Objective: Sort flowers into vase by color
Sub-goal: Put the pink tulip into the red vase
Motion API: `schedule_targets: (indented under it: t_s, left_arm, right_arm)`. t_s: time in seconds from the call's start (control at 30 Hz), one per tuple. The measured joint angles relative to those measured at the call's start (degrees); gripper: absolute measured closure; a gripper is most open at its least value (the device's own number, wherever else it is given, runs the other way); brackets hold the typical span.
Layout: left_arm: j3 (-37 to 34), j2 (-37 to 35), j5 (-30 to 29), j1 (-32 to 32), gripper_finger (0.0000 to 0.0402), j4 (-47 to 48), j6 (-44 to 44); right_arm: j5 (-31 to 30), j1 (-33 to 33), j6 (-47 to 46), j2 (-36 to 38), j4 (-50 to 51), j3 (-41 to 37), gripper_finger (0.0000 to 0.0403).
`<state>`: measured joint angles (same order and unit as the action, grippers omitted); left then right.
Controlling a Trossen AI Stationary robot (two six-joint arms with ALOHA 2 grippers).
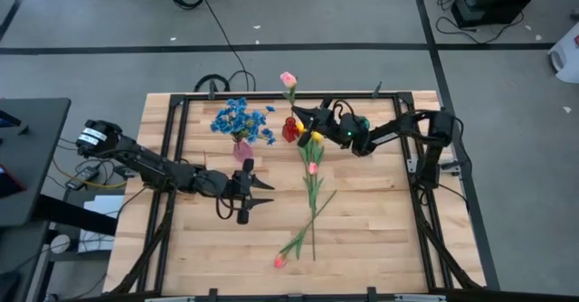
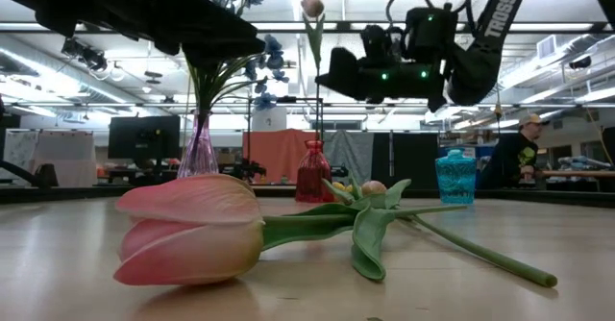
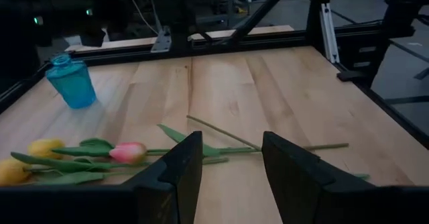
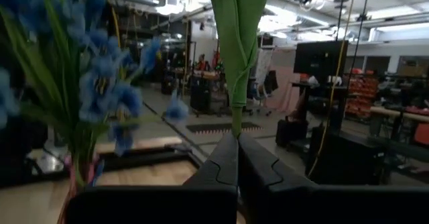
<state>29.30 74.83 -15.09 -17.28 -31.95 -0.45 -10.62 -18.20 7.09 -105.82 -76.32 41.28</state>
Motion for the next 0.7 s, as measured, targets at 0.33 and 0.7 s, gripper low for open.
schedule_targets:
  t_s: [0.33, 0.7]
  left_arm:
    - [0.0, 0.0, 0.0, 0.0, 0.0238, 0.1, 0.1]
    - [0.0, 0.0, 0.0, 0.0, 0.0238, 0.3, 0.3]
  right_arm:
    - [-0.2, -0.1, 0.0, -4.8, 0.6, 0.0, 0.0355]
    - [0.9, -0.1, 0.5, 4.6, 19.8, 0.0, 0.0258]
